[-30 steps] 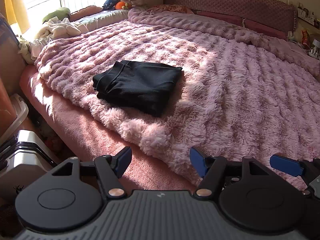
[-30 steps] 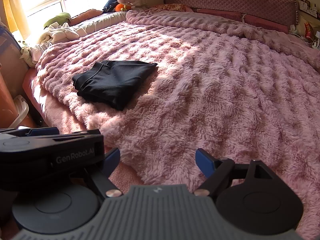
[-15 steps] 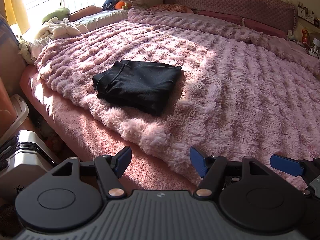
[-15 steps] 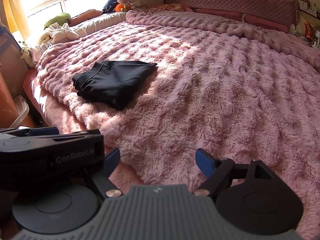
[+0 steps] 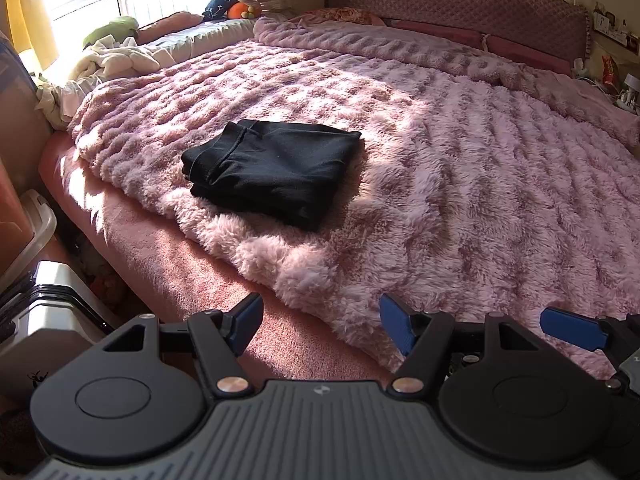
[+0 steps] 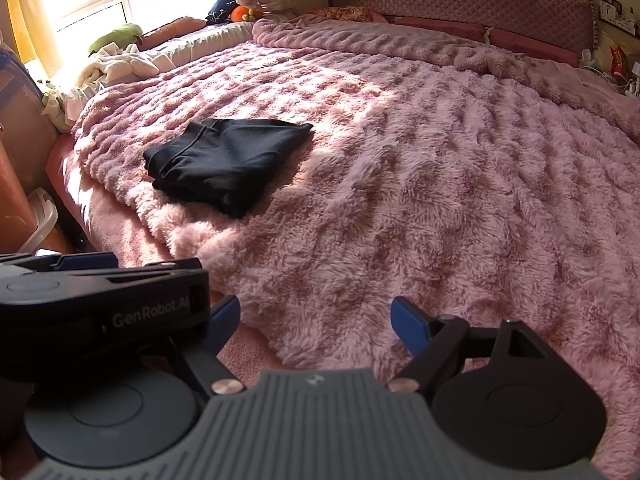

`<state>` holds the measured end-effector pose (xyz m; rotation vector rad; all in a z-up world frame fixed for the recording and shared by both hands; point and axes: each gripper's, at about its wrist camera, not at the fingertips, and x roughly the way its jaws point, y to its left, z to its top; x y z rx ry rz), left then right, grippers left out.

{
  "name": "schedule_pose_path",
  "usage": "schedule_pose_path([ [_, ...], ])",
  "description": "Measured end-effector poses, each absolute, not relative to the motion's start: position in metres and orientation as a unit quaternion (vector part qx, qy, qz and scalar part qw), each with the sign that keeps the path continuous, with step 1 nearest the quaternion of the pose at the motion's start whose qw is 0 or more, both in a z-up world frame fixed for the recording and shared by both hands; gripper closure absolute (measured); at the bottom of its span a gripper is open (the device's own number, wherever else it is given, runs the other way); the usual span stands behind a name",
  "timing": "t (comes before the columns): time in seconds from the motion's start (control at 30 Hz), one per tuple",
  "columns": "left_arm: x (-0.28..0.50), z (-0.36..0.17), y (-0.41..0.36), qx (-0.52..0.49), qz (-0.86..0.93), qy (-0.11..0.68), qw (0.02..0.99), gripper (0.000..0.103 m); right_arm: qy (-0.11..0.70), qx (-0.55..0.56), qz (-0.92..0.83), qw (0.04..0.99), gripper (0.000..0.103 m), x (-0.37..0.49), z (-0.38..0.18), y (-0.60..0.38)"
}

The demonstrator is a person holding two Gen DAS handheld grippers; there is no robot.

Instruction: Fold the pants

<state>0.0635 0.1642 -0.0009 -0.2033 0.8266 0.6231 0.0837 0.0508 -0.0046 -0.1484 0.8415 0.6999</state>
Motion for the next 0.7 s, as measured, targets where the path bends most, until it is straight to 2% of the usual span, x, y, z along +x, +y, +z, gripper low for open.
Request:
schedule_pose_path([
  [0.7,0.0643,-0.0026,0.1605,-0.098,0.298,0.394,0.864,0.025,0.399,-0.073,0.334,0.851,0.025,0.0862,-0.0077,0.0452],
])
